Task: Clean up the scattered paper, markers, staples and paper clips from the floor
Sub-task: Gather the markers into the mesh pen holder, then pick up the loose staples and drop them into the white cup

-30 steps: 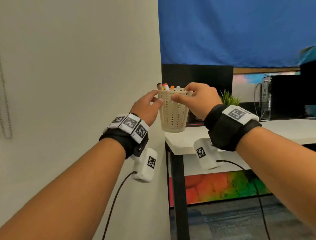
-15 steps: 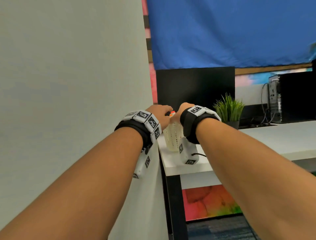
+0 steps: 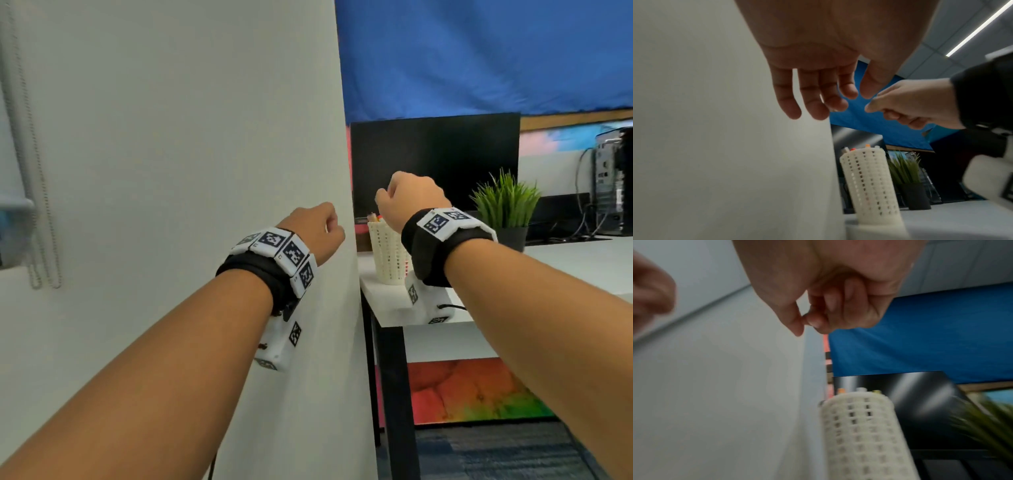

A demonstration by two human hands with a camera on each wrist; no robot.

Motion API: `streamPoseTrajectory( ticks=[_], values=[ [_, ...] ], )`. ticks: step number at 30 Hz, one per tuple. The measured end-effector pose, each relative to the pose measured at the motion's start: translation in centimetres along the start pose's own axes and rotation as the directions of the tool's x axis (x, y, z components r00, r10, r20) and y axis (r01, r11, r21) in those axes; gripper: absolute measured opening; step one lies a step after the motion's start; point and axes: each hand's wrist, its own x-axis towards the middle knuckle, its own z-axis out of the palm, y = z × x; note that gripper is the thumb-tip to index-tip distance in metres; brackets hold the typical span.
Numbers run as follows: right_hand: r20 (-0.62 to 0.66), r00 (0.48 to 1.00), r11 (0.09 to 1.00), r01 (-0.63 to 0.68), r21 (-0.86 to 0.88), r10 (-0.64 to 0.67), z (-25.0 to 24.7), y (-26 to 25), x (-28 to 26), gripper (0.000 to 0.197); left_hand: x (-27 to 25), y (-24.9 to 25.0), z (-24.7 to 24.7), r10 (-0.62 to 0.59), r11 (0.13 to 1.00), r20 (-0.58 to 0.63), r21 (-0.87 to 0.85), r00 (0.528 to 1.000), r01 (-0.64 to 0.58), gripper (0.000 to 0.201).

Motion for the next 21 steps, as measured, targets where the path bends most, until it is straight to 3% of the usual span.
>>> streamPoseTrajectory(
  ticks=[6,11,15,19,21],
  values=[
    [0.177,0.948,0.960,0.243,0.140,-0.266,3.8,-6.8,-9.5,0.036,-8.1,-8.0,-2.1,-0.137,0.990,0.093,0.050,0.986,0.133,0.017],
    [0.402,0.883,0.970,0.216,0.113,-0.243,10.5,-10.1,-18.4,0.035,-18.6,-15.4,-1.6,-0.298,0.954,0.187,0.102,0.936,0.283,0.026],
    [0.601,0.776,0.977,0.207,0.044,-0.191,17.1,-10.4,-26.7,0.030,-27.2,-21.3,1.2,-0.386,0.922,0.338,0.142,0.858,0.359,0.022],
    [0.770,0.626,0.964,0.258,-0.059,-0.121,22.4,-8.4,-34.6,0.029,-34.0,-24.6,5.5,-0.417,0.906,0.495,0.164,0.763,0.389,0.020],
    [0.829,0.553,0.954,0.286,-0.094,-0.085,25.0,-6.6,-38.1,0.028,-37.0,-25.5,8.4,-0.416,0.905,0.534,0.166,0.736,0.392,0.020]
  ],
)
